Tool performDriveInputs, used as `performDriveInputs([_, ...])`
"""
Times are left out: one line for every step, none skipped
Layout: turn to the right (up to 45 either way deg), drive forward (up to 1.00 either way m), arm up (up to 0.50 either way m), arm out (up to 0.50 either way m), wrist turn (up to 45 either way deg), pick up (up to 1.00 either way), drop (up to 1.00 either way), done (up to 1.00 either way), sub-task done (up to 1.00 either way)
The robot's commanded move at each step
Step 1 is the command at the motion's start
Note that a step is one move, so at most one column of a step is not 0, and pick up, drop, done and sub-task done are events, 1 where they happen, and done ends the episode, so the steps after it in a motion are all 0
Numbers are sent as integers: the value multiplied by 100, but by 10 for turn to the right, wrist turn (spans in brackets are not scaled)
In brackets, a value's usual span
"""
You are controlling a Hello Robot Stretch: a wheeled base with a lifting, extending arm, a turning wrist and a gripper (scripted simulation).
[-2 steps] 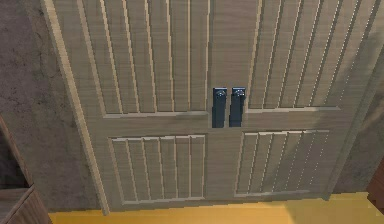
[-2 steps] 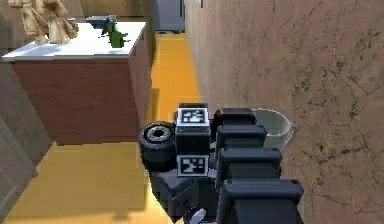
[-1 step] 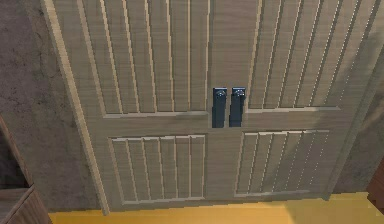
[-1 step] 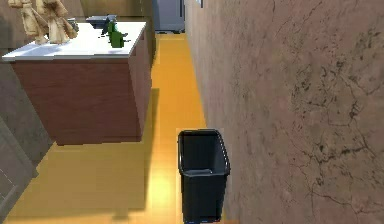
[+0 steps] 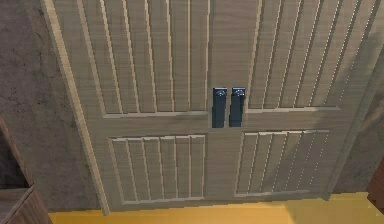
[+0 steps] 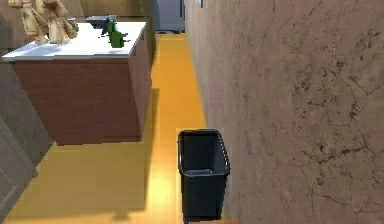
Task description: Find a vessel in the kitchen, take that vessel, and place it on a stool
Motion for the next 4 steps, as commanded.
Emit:
performDriveInputs([0,0,0,0,0,0,100,0,0])
performDriveInputs([0,0,10,0,0,0,0,0,0])
performDriveInputs([0,0,0,-6,0,0,0,0,0])
performDriveInputs([0,0,0,0,0,0,0,100,0])
